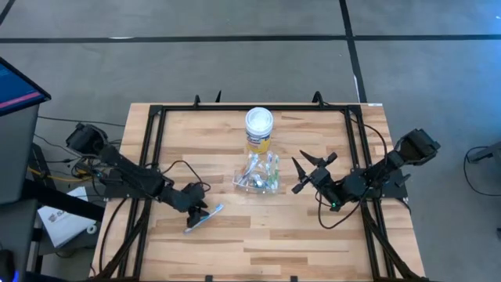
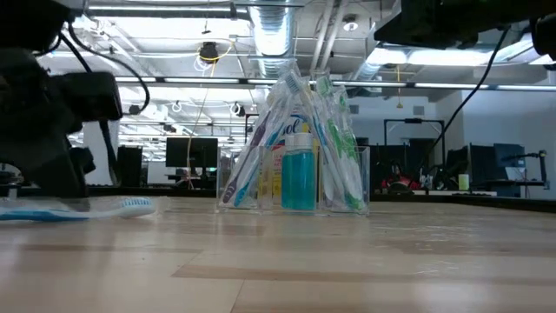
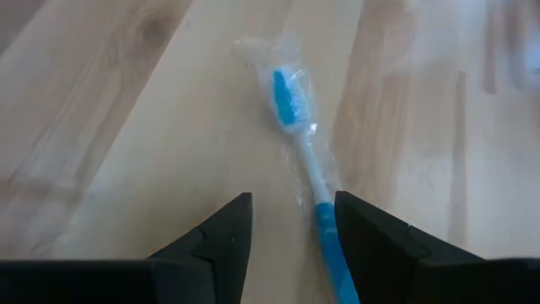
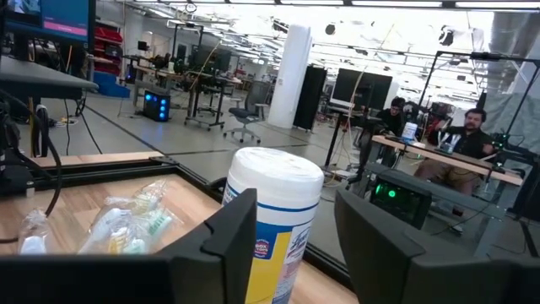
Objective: Pick & Place toothbrushing station
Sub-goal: Put the blue toothbrush into the transparent organizer
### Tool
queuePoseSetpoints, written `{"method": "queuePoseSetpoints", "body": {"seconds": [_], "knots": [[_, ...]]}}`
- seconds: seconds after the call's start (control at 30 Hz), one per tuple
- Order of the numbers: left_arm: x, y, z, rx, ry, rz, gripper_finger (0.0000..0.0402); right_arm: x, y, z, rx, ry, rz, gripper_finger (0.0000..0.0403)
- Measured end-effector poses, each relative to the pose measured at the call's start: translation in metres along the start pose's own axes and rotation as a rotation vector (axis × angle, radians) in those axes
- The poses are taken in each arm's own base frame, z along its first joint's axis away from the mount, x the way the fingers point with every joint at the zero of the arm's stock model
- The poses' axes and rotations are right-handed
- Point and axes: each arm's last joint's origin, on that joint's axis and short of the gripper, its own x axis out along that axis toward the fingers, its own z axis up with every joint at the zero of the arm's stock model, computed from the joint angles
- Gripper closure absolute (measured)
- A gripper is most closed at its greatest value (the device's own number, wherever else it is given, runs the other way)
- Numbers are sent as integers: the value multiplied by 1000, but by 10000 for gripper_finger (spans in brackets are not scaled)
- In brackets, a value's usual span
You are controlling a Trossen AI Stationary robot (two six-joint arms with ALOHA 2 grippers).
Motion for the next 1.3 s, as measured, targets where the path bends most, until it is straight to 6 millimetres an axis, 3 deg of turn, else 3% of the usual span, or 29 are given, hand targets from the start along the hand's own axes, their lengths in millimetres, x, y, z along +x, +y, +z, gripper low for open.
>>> {"method": "queuePoseSetpoints", "body": {"seconds": [0.23,0.77,1.3], "knots": [[9,-2,-1,-7,-14,-14,241,0,0,0,0,0,0,259],[9,-10,10,30,-62,-37,243,0,1,-1,-19,4,3,265],[10,-6,11,46,-62,6,243,0,1,-2,-26,5,4,269]]}}
